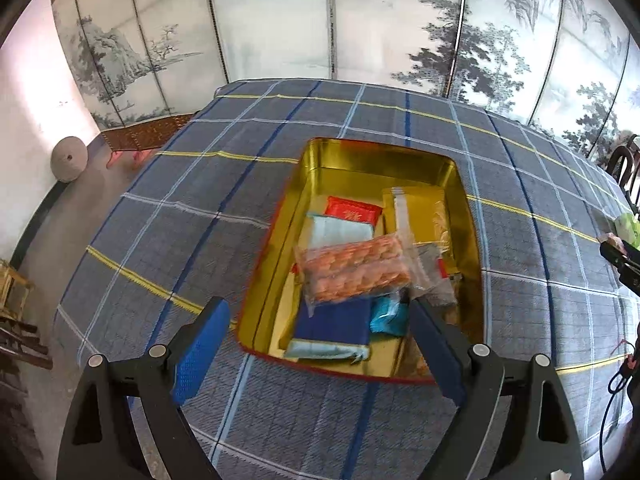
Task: Organize snacks
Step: 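Lower the biscuit packet into the tin and open the left gripper, then carry the held biscuit packet into the gold tin with the right gripper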
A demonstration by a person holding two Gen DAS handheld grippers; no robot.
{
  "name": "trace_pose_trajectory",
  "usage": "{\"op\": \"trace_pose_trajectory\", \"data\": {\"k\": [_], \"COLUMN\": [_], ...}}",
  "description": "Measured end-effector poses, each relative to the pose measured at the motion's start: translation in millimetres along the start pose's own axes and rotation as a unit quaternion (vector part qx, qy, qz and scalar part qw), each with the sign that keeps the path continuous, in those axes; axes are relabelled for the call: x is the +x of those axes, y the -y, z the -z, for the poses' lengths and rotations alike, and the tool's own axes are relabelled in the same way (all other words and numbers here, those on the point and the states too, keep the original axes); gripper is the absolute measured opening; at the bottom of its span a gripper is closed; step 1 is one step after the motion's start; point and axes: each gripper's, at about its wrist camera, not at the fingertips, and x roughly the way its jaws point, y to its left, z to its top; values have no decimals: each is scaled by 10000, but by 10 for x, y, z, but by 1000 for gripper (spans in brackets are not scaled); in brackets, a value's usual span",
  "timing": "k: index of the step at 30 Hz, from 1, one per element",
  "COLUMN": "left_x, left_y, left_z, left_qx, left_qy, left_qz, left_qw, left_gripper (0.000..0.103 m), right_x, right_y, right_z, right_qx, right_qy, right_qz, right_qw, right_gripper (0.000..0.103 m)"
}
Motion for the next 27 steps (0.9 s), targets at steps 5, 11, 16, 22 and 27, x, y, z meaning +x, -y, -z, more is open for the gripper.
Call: {"op": "trace_pose_trajectory", "data": {"k": [5, 11, 16, 22, 27], "left_x": [-19, -4, -17, -13, -14], "left_y": [-127, -306, -452, -585, -683], "left_z": [48, 124, 189, 258, 292], "left_qx": [-81, -201, -304, -397, -462], "left_qy": [12, -76, -73, -129, -143], "left_qz": [-100, -140, -219, -251, -270], "left_qw": [9999, 9997, 9993, 9988, 9985], "left_gripper": [89, 89, 89, 89, 89], "right_x": [-127, -217, -285, -336, -311], "right_y": [-523, -1102, -1490, -1888, -2097], "right_z": [-48, -101, -133, -133, -99], "right_qx": [-304, -629, -889, -1223, -1420], "right_qy": [116, 179, 215, 240, 179], "right_qz": [-379, -820, -1082, -1325, -1411], "right_qw": [9988, 9945, 9899, 9833, 9796], "right_gripper": [75, 75, 75, 75, 75]}}
